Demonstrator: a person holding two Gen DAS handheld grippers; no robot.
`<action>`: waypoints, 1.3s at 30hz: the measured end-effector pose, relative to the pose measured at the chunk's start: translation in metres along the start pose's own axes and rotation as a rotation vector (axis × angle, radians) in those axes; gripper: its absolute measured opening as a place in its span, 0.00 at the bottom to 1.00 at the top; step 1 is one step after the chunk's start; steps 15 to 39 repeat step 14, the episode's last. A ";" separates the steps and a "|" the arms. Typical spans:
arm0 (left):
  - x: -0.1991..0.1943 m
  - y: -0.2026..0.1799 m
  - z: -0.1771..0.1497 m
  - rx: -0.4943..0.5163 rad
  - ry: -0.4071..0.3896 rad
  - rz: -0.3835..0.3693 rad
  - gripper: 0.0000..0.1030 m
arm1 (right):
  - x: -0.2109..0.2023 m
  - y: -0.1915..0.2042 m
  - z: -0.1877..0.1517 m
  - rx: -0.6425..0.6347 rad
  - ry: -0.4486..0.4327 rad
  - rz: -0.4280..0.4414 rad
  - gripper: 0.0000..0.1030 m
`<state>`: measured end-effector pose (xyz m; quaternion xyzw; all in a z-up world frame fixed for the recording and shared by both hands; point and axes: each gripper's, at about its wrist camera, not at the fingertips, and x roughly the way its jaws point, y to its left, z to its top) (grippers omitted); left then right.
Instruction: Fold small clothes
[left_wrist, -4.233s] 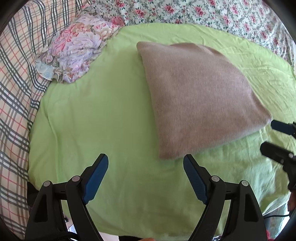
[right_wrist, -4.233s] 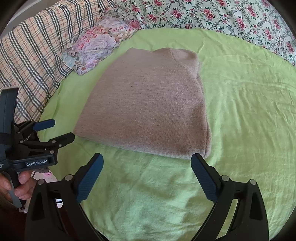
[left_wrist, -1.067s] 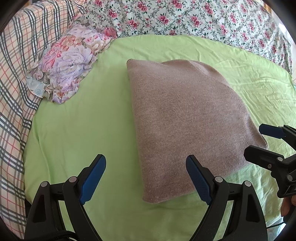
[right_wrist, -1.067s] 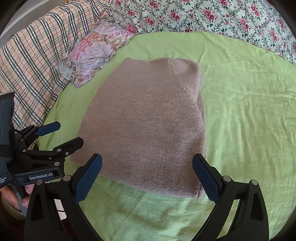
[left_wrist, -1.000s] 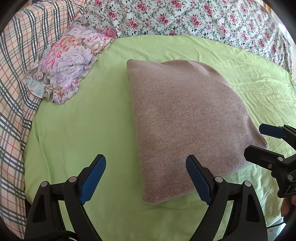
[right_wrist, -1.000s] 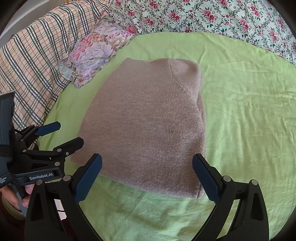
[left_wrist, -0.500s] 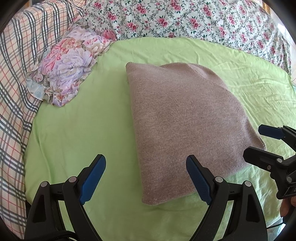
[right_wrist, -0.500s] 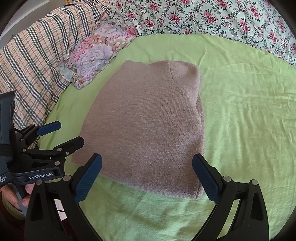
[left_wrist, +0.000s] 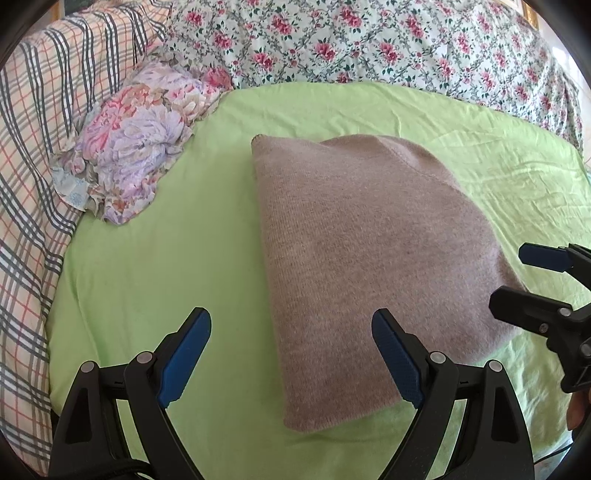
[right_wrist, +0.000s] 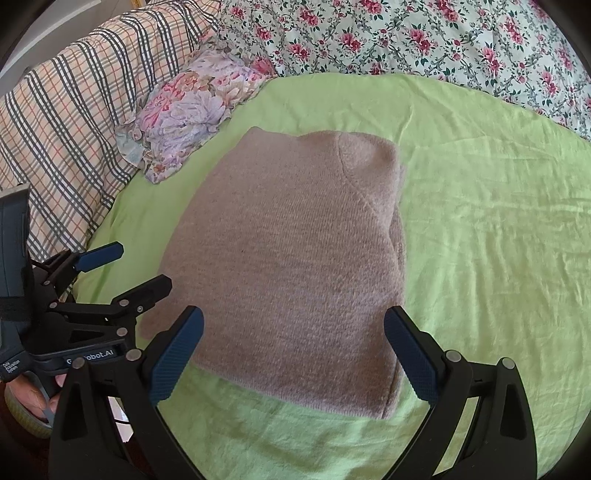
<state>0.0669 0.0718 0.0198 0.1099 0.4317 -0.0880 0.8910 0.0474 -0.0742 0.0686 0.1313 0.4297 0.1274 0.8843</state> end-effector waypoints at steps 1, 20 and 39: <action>0.003 0.001 0.001 -0.006 0.009 -0.004 0.87 | 0.001 -0.001 0.000 0.001 0.000 0.001 0.95; 0.014 0.007 0.010 -0.032 0.030 0.014 0.87 | 0.008 -0.006 0.004 0.017 0.002 0.001 0.95; 0.014 0.007 0.010 -0.032 0.030 0.014 0.87 | 0.008 -0.006 0.004 0.017 0.002 0.001 0.95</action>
